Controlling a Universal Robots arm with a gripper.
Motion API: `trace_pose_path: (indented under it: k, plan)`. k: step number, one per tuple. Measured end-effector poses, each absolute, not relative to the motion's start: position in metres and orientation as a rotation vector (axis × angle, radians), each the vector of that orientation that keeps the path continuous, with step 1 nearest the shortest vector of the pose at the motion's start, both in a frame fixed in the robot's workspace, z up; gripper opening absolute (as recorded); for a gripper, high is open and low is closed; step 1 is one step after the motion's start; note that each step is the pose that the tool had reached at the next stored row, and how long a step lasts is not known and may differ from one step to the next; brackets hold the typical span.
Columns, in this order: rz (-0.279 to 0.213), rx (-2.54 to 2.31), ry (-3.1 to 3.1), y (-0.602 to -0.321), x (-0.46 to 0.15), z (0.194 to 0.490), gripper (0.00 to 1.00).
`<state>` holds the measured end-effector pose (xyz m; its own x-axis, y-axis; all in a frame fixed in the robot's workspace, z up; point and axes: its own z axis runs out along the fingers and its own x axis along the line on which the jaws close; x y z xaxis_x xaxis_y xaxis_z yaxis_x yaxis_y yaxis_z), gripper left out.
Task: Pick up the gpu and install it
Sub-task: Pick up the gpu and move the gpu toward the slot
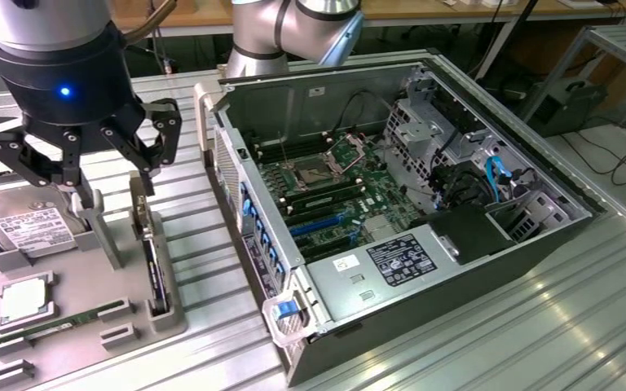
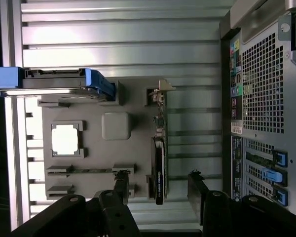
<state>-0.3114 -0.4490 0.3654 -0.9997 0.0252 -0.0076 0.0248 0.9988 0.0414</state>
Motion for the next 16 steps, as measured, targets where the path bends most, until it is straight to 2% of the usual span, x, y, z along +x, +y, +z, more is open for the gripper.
trace_pose_path:
  k: [16]
  plan:
    - [0.065,0.037,3.133,-0.4491,-0.3093,0.3582,0.6]
